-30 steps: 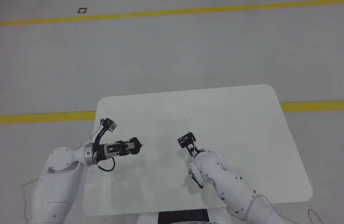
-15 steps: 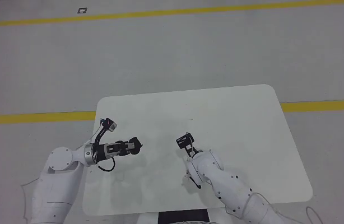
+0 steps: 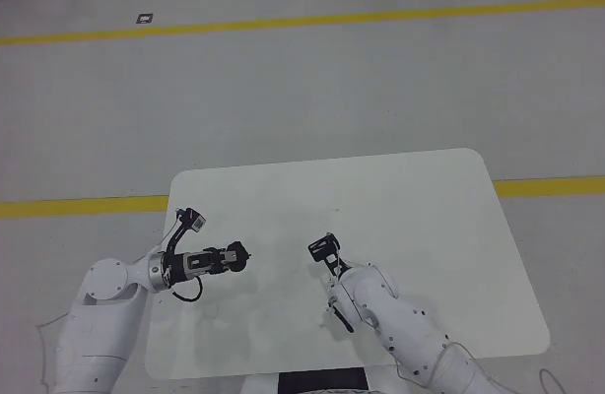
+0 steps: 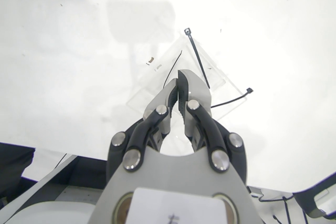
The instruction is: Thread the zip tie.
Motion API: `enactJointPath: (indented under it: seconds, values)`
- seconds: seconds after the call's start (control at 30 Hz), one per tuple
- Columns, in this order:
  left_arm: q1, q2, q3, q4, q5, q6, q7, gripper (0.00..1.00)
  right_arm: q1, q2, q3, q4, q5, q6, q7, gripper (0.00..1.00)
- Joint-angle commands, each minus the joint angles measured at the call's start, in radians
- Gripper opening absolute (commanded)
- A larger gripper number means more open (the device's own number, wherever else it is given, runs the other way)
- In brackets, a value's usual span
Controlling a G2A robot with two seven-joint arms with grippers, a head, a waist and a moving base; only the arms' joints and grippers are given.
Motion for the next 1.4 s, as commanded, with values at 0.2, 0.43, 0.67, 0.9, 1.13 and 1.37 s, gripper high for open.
enactJointPath:
  seconds: [0.2,0.43,0.67,0.9,1.13,1.37]
  values:
    - [0.0,0.0,0.0,0.0,0.0,0.0,0.0,0.0,0.02,-0.011,0.001,0.038,0.039,-0.027,0.016,0.2]
    - [0.0,0.0,0.0,0.0,0.0,0.0,0.0,0.0,0.035,-0.021,-0.002,0.065,0.051,-0.032,0.025,0.2]
    - [0.0,0.0,0.0,0.0,0.0,0.0,0.0,0.0,0.045,-0.03,-0.012,0.083,0.024,-0.022,0.025,0.18]
    - [0.0,0.0,0.0,0.0,0.0,0.0,0.0,0.0,0.052,-0.04,-0.027,0.096,-0.004,-0.011,0.03,0.18]
    - [0.0,0.0,0.0,0.0,0.0,0.0,0.0,0.0,0.052,-0.048,-0.022,0.097,0.002,-0.018,0.027,0.18]
    - [0.0,0.0,0.0,0.0,0.0,0.0,0.0,0.0,0.032,-0.048,0.0,0.065,0.014,-0.039,0.025,0.23]
